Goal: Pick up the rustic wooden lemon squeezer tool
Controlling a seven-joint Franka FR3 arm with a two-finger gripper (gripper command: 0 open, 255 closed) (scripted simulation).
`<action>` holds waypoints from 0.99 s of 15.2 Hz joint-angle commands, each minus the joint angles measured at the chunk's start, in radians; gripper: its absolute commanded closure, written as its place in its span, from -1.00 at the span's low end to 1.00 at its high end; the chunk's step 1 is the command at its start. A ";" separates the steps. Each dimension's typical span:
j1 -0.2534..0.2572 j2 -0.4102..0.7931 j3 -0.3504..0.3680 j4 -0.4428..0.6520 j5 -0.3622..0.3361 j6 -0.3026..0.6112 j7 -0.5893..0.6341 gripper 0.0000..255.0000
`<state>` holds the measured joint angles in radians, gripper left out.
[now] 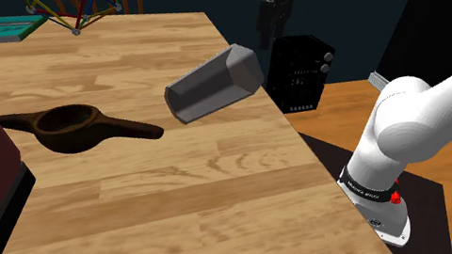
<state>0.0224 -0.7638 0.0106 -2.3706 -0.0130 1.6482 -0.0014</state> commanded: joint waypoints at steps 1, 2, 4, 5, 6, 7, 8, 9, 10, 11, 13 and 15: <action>0.000 0.000 0.000 0.000 0.000 0.000 0.000 -1.00; 0.006 0.013 0.022 0.010 0.015 0.000 0.030 -1.00; 0.018 0.044 0.067 0.034 0.043 0.002 0.089 -1.00; 0.023 0.061 0.088 0.048 0.056 0.003 0.118 -1.00; 0.028 0.080 0.110 0.064 0.069 0.004 0.147 -1.00; 0.032 0.099 0.131 0.080 0.081 0.005 0.176 -1.00; 0.036 0.120 0.153 0.098 0.092 0.007 0.205 -1.00; 0.040 0.142 0.173 0.117 0.102 0.008 0.234 -1.00; 0.043 0.165 0.194 0.137 0.111 0.010 0.264 -1.00; 0.046 0.189 0.214 0.159 0.118 0.011 0.293 -1.00; 0.052 0.240 0.254 0.206 0.130 0.013 0.352 -1.00; 0.056 0.296 0.293 0.257 0.138 0.015 0.411 -1.00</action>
<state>0.0745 -0.4970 0.2816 -2.1321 0.1185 1.6586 0.3789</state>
